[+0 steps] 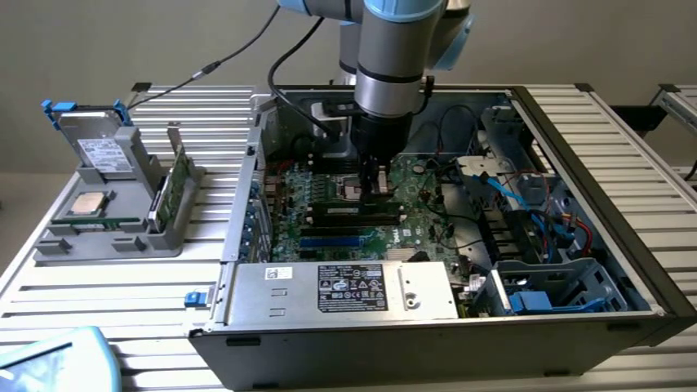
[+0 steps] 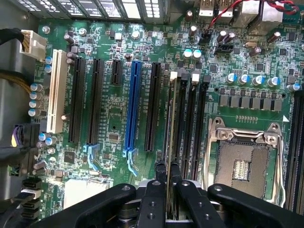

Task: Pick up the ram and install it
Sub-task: 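Insert the ram into the slot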

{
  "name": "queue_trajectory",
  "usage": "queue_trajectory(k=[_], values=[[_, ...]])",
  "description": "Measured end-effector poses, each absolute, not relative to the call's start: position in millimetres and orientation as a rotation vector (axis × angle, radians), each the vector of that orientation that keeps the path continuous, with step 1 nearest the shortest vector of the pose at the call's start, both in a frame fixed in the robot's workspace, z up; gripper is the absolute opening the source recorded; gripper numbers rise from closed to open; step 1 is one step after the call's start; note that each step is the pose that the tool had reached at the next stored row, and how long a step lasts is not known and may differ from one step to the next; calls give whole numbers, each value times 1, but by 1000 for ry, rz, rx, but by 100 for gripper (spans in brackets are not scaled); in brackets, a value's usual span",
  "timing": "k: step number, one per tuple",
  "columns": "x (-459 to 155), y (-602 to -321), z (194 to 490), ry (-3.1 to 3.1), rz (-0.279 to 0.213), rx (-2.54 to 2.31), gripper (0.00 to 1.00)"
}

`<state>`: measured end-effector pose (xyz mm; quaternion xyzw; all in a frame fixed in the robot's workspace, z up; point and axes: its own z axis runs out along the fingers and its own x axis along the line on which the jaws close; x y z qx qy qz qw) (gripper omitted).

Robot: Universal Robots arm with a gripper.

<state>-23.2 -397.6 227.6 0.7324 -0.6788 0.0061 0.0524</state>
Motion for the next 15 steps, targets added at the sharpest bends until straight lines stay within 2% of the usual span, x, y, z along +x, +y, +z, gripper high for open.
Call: queue_trajectory(k=[15], values=[[-22, -394, 224, -2065, 40, 2196, 14]])
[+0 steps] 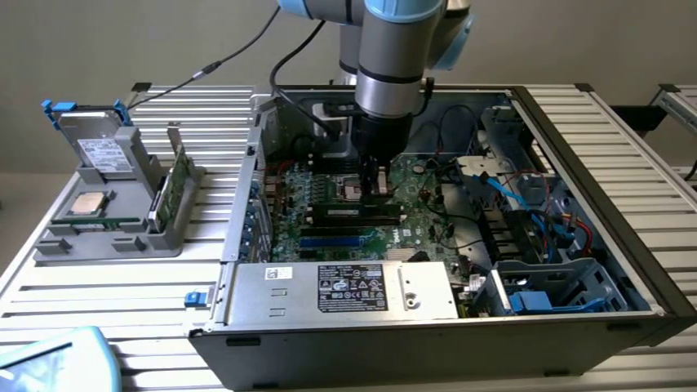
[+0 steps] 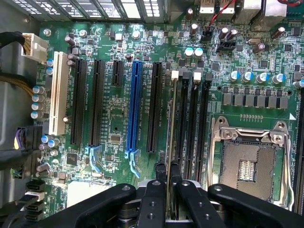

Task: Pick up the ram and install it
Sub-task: 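Insert the ram into the slot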

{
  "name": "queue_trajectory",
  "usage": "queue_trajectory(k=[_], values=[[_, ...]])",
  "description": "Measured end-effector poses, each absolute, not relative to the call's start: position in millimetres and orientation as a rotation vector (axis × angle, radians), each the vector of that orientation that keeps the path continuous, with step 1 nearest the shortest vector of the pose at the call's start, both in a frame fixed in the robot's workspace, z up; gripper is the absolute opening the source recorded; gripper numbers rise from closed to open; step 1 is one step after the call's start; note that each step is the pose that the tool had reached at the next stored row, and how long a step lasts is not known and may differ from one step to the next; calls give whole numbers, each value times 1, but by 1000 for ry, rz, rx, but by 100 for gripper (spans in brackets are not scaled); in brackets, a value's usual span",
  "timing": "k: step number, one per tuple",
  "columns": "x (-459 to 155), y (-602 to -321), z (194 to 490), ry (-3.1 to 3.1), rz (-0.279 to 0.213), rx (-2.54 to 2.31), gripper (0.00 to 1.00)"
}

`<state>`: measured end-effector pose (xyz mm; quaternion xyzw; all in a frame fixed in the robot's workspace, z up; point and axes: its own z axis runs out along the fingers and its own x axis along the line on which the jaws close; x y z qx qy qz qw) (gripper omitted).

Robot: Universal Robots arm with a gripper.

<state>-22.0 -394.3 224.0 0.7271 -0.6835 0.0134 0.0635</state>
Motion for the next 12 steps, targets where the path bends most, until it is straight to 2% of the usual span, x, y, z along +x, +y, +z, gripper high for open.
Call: queue_trajectory(k=[12], values=[[-22, -392, 223, -2058, 51, 2189, 14]])
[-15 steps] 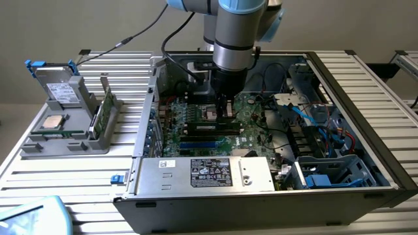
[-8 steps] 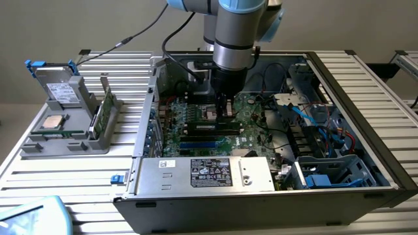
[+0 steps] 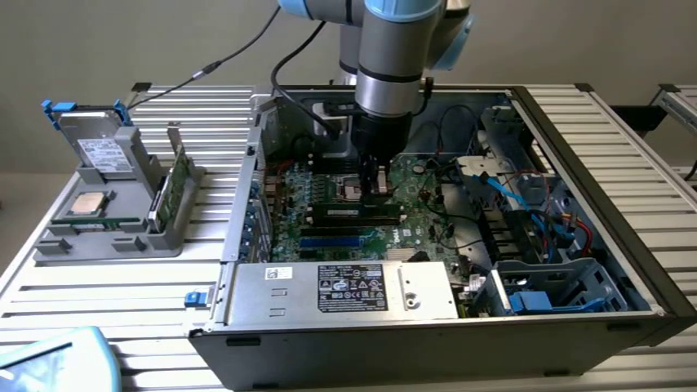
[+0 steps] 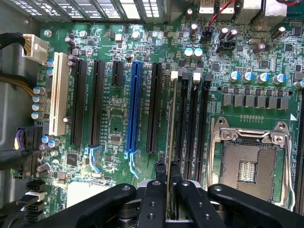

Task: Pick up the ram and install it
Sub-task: 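Insert the ram into the slot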

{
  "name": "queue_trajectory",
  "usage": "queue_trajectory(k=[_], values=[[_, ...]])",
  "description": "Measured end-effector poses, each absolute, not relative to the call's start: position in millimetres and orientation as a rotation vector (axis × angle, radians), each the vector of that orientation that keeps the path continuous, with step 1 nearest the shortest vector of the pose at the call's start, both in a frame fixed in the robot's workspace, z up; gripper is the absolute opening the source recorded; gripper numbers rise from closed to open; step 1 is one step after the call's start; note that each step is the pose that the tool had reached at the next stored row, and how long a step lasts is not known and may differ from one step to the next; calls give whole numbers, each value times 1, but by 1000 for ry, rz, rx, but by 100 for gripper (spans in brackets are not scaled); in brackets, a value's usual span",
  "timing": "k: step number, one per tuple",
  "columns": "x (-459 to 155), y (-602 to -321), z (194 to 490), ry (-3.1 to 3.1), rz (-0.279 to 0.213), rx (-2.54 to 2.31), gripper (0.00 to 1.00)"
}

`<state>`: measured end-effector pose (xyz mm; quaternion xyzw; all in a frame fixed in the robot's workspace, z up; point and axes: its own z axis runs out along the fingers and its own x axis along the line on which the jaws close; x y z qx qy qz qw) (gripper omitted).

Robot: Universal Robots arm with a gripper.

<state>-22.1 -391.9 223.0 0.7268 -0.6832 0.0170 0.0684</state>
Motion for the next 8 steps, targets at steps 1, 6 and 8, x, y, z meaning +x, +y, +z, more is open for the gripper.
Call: queue_trajectory(k=[1, 6, 8], values=[[-22, -392, 223, -2057, 51, 2190, 14], [-22, -390, 223, -2055, 52, 2192, 14], [-22, -390, 223, -2054, 53, 2192, 14]])
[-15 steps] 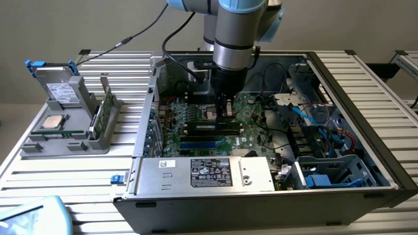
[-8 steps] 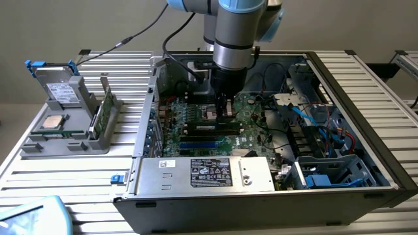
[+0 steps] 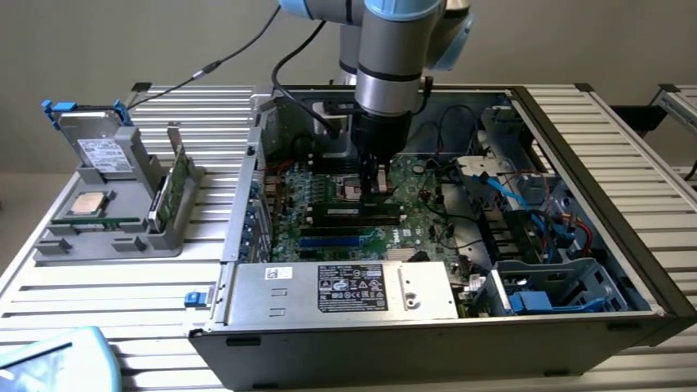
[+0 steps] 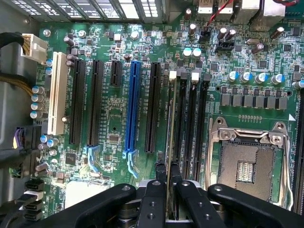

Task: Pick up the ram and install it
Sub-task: 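Insert the ram into the slot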

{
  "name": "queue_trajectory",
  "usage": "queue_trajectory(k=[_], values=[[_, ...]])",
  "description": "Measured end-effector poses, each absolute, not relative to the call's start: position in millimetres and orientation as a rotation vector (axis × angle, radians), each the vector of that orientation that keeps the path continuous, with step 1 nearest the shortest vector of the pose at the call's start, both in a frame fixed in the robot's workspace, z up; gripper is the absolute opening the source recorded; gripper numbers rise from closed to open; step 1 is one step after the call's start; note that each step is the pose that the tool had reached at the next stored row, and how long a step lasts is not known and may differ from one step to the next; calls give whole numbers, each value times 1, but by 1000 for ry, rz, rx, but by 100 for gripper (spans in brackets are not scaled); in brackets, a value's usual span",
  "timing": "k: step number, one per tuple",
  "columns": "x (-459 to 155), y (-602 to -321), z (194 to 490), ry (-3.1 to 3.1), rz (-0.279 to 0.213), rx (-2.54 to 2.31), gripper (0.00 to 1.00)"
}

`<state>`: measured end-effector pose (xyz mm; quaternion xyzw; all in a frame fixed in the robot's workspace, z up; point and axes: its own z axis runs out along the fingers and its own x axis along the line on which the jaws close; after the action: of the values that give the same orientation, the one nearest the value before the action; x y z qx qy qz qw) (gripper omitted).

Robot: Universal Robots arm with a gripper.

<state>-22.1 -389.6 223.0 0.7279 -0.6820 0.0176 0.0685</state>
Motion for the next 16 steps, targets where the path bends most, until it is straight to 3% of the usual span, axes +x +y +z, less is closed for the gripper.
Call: queue_trajectory(k=[16], values=[[-23, -385, 223, -2042, 95, 2182, 14]])
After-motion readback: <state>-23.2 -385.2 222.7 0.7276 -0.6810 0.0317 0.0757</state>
